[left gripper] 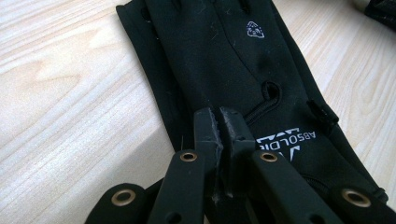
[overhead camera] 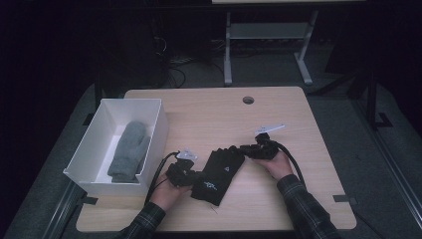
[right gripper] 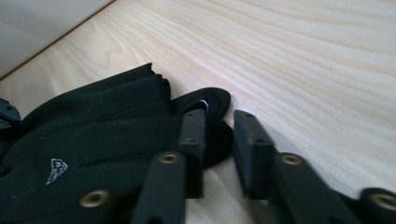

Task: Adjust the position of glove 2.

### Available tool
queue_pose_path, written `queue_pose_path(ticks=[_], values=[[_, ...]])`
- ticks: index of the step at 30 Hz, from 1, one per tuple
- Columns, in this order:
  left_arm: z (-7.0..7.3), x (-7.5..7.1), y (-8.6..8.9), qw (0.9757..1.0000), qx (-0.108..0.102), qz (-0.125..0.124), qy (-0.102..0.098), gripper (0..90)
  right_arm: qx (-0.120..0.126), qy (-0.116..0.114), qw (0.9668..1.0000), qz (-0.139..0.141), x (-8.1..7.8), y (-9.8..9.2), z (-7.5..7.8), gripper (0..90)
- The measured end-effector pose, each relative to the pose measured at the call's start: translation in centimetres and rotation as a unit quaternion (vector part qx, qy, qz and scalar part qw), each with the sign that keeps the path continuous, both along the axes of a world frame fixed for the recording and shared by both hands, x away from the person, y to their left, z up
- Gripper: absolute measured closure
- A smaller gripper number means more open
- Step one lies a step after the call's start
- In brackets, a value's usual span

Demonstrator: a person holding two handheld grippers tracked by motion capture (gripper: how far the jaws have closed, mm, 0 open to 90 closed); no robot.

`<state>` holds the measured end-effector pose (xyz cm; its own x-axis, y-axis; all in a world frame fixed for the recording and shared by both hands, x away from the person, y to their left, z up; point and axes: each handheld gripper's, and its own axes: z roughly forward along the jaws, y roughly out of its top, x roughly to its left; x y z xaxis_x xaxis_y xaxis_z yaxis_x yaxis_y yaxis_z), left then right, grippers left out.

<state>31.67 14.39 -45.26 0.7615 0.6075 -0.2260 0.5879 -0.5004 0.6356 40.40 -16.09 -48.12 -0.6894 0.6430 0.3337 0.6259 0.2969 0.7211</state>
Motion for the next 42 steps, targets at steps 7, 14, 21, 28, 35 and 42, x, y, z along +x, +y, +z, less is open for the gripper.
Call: queue_pose_path(ticks=[7,14,21,28,35,42], values=[[0.2,0.0,0.2,0.9999,-0.011,0.004,0.007,86.2,-0.029,-0.022,0.9993,-0.002,-0.4,0.4,0.3,88.8],[2.2,-1.1,0.9,0.9968,-0.076,0.018,0.013,86.8,-0.023,-0.056,0.9981,-0.007,-0.8,-0.1,2.6,90.0],[2.7,-2.3,1.3,0.9954,-0.09,0.022,0.024,86.7,-0.019,-0.072,0.9972,0.004,-1.0,0.7,4.6,90.0],[1.5,-1.5,1.8,0.9968,-0.065,0.04,0.024,86.2,-0.041,-0.064,0.9971,-0.003,0.1,1.9,3.6,90.0],[1.4,-1.5,1.5,0.9975,-0.041,0.057,0.001,49.8,-0.047,-0.064,0.9968,0.005,-0.3,1.3,3.1,64.8],[2.0,-1.1,-0.3,0.9978,-0.015,0.051,-0.041,30.2,-0.097,-0.08,0.9921,-0.003,-2.8,-0.7,2.9,36.4]])
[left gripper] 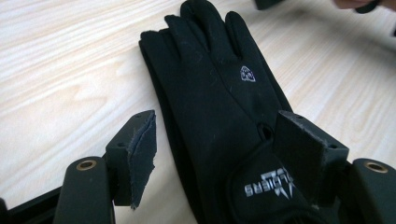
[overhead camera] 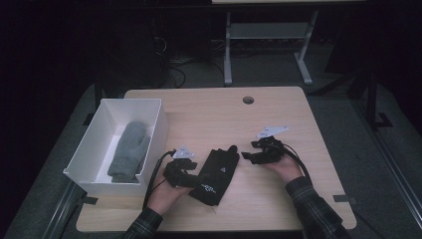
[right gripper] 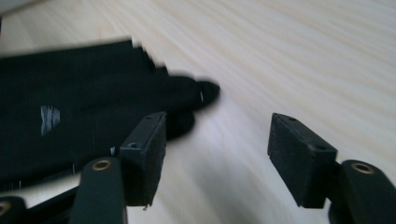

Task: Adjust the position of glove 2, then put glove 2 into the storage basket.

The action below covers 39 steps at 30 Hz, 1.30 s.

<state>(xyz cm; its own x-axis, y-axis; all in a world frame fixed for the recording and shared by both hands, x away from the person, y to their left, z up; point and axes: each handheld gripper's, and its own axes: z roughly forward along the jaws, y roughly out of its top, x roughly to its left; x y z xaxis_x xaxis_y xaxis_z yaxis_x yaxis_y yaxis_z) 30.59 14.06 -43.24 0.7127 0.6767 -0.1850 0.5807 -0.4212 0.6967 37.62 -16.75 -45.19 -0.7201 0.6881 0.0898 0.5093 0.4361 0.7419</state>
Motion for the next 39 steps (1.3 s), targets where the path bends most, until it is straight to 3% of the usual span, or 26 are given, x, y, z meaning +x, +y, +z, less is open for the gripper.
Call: queue_pose_path(ticks=[2,6,13,18,19,20,22,25,26,27,29,30,31,32,36,39], values=[[0.0,0.9,-0.3,0.9999,0.009,0.006,-0.013,31.3,-0.008,0.004,0.9999,-0.009,-1.2,-1.6,-0.1,35.9],[-0.3,2.0,-0.7,0.9999,-0.009,0.014,0.0,27.1,-0.011,0.01,0.9997,-0.021,-2.5,-3.5,-0.5,34.2],[-2.2,3.1,-2.6,0.9995,0.023,-0.005,0.02,17.6,-0.028,0.021,0.9987,-0.038,-5.3,-7.0,-2.2,27.6],[-3.0,3.3,-3.4,0.9989,0.037,-0.008,0.026,16.3,-0.015,0.011,0.9992,-0.037,-5.9,-7.7,-2.5,25.1],[-3.2,3.2,-3.5,0.999,0.038,-0.008,0.02,16.3,-0.016,0.009,0.9991,-0.038,-5.9,-7.6,-2.6,23.9],[-3.2,3.1,-3.7,0.999,0.04,-0.006,0.016,16.1,-0.025,-0.008,0.9991,-0.032,-6.0,-7.4,-2.8,21.0],[-3.2,3.0,-3.8,0.9986,0.051,-0.01,0.011,16.5,-0.027,-0.013,0.9991,-0.03,-6.1,-7.3,-2.9,20.2],[-3.1,2.9,-3.9,0.9985,0.053,-0.017,0.004,23.5,-0.026,-0.013,0.9991,-0.031,-6.0,-7.3,-3.0,19.5],[-3.1,2.8,-4.0,0.9982,0.055,-0.022,0.005,30.7,-0.026,-0.01,0.999,-0.034,-6.0,-7.2,-3.0,18.2],[-3.0,2.7,-4.0,0.9982,0.053,-0.026,0.006,30.7,-0.026,-0.01,0.999,-0.034,-6.0,-7.2,-3.0,18.2],[-2.9,2.6,-4.1,0.9981,0.051,-0.034,0.008,44.1,-0.027,-0.009,0.999,-0.035,-5.9,-7.2,-3.0,17.9],[-2.9,2.6,-4.1,0.998,0.05,-0.039,0.012,44.1,-0.027,-0.009,0.999,-0.035,-5.9,-7.2,-3.0,17.9],[-2.9,2.5,-4.1,0.9979,0.039,-0.047,0.021,62.8,-0.027,-0.01,0.999,-0.034,-5.9,-7.2,-3.0,17.6],[-2.9,2.5,-4.2,0.9977,0.035,-0.052,0.026,66.1,-0.028,-0.01,0.999,-0.034,-5.9,-7.2,-3.0,17.3],[-2.6,2.6,-4.3,0.9969,0.038,-0.062,0.029,70.9,-0.029,-0.007,0.999,-0.034,-5.9,-7.2,-2.9,16.2],[-2.4,2.8,-4.0,0.9969,0.03,-0.06,0.041,71.5,-0.03,-0.009,0.999,-0.031,-5.9,-7.2,-3.0,15.0]])
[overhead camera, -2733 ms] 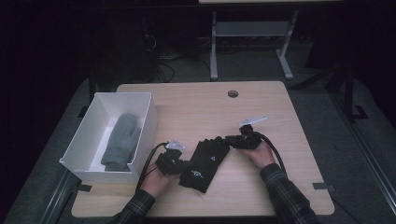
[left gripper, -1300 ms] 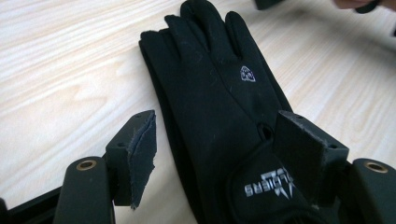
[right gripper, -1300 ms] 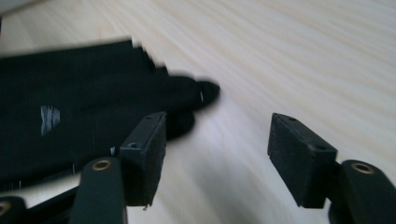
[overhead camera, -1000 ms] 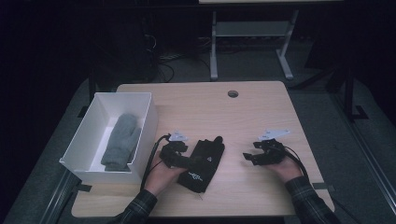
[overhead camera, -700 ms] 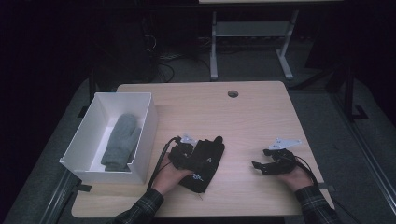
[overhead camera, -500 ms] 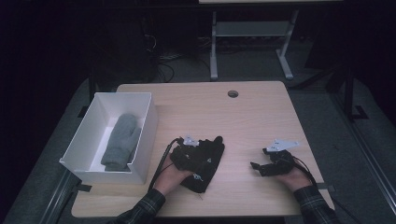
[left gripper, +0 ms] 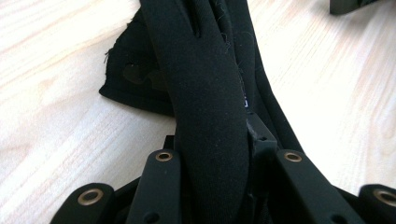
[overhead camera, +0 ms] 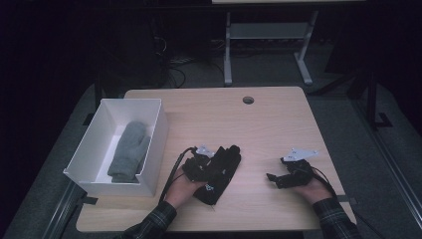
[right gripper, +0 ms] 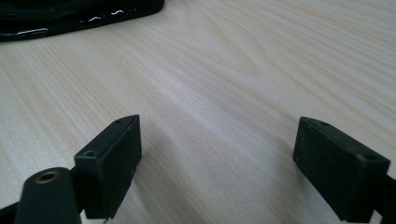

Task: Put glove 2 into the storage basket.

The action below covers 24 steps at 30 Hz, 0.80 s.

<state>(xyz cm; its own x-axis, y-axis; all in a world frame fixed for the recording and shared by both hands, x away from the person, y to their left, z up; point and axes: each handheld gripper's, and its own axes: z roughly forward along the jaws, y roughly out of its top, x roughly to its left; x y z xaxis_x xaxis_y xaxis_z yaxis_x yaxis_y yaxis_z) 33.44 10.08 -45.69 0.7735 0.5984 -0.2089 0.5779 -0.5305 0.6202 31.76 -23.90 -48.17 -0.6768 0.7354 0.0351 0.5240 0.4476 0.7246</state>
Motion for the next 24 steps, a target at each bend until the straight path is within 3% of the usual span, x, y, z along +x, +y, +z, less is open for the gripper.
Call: queue_pose_path(ticks=[6,7,11,20,24], values=[[1.4,0.0,0.6,0.9999,-0.008,-0.004,-0.012,71.7,-0.001,0.001,1.0,0.0,0.0,0.0,0.0,14.5],[1.7,-0.1,0.7,0.9997,-0.019,0.004,-0.013,71.8,-0.001,0.002,1.0,0.0,0.0,0.0,0.0,14.4],[3.2,-0.3,1.2,0.9993,-0.03,0.011,-0.019,71.8,-0.001,0.0,1.0,-0.002,0.0,0.0,0.0,13.8],[7.5,-0.3,2.2,0.9981,-0.048,0.024,-0.031,71.7,0.0,0.001,1.0,-0.003,0.0,0.0,0.0,13.6],[9.8,-0.2,2.5,0.998,-0.043,0.018,-0.042,71.7,0.0,0.0,1.0,-0.003,0.1,0.0,0.0,13.5]])
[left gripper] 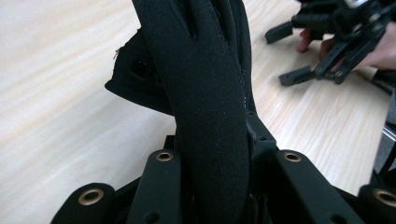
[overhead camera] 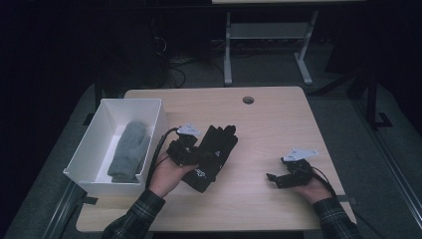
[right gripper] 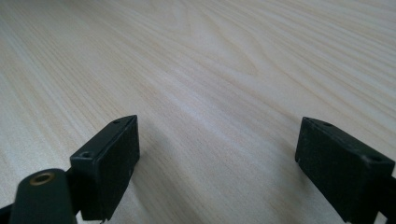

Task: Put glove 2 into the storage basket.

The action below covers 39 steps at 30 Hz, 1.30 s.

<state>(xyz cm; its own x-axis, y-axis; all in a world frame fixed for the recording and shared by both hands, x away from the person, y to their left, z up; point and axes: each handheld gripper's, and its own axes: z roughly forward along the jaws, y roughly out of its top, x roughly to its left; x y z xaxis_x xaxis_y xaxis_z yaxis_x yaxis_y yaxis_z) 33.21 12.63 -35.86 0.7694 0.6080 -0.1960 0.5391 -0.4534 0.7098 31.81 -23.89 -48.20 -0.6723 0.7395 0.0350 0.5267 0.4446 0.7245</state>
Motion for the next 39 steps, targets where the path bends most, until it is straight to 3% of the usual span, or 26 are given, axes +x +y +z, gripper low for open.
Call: queue_pose_path(ticks=[10,15,17,19,23,31,35,39], values=[[5.8,0.7,2.9,0.9994,-0.021,0.009,-0.028,71.6,0.001,0.001,1.0,-0.001,0.0,0.0,0.0,13.5],[8.9,1.2,6.0,0.9978,-0.03,0.036,-0.047,71.6,0.0,0.0,1.0,-0.001,0.0,0.0,0.0,13.5],[9.2,1.2,6.5,0.9973,-0.031,0.043,-0.05,71.6,0.0,0.001,1.0,-0.001,0.0,0.0,0.0,13.5],[10.1,1.4,8.4,0.996,-0.032,0.063,-0.054,71.6,0.0,0.001,1.0,-0.001,0.0,0.0,0.0,13.5],[10.5,1.6,10.3,0.9944,-0.035,0.082,-0.057,71.6,0.001,0.001,1.0,-0.001,0.0,0.0,0.0,13.5],[10.7,1.5,15.9,0.9871,-0.039,0.144,-0.057,71.6,0.0,0.001,1.0,-0.001,0.0,0.0,0.0,13.5],[10.1,1.7,17.9,0.9835,-0.038,0.17,-0.049,71.5,0.0,0.001,1.0,-0.002,0.0,0.0,0.0,13.5],[8.5,1.9,19.6,0.9801,-0.03,0.194,-0.033,71.5,0.0,0.001,1.0,-0.003,0.0,0.0,0.0,13.5]])
